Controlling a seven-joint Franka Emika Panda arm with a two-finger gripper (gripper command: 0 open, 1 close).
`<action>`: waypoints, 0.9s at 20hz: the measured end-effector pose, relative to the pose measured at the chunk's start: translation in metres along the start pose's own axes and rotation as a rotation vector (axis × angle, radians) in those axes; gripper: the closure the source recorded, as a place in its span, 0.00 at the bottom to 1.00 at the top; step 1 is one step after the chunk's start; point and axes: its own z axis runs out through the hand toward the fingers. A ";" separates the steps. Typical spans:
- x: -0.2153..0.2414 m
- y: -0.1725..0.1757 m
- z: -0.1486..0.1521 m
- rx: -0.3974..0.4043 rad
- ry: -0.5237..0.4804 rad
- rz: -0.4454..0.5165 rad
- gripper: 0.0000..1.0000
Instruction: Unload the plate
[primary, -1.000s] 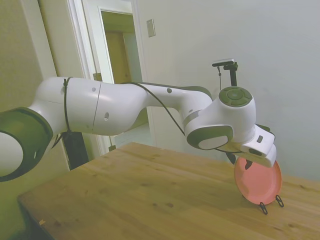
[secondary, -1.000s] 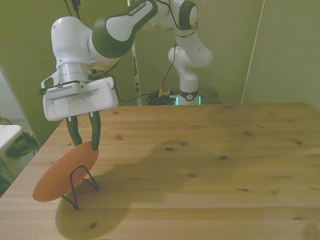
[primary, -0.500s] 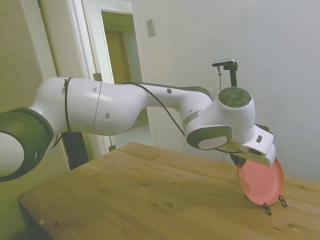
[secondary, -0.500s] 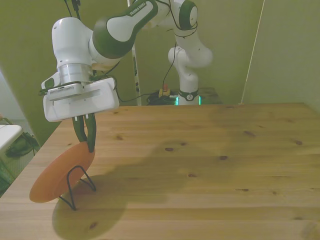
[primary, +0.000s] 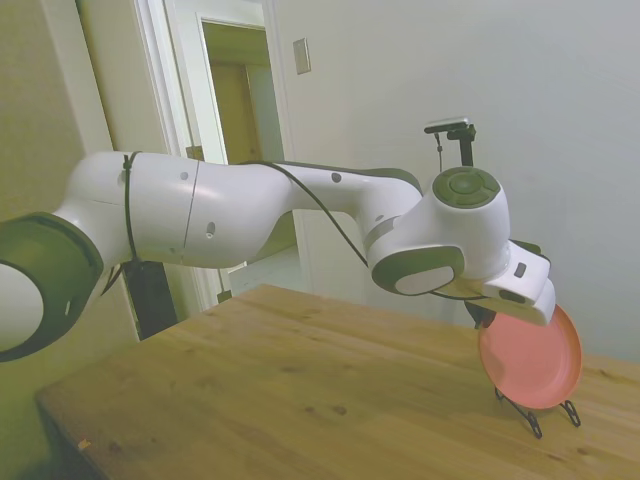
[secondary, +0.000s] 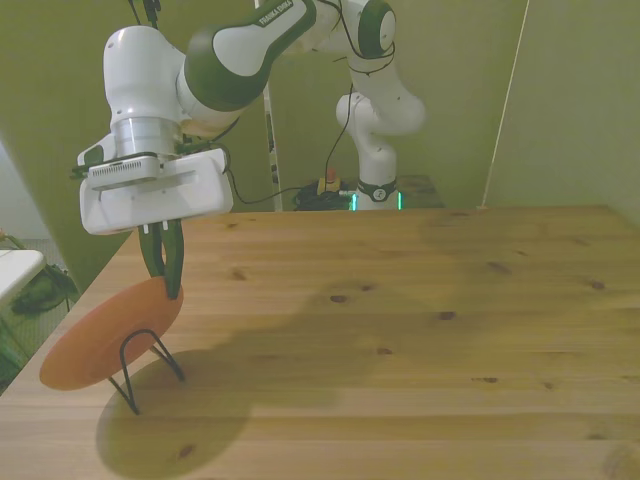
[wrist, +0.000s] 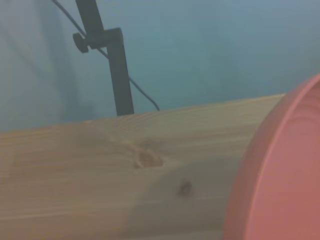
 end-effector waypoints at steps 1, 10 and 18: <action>0.000 -0.003 -0.007 0.005 0.009 -0.002 1.00; -0.032 -0.076 -0.082 -0.053 0.039 0.145 1.00; -0.094 -0.171 -0.042 -0.333 -0.035 0.248 1.00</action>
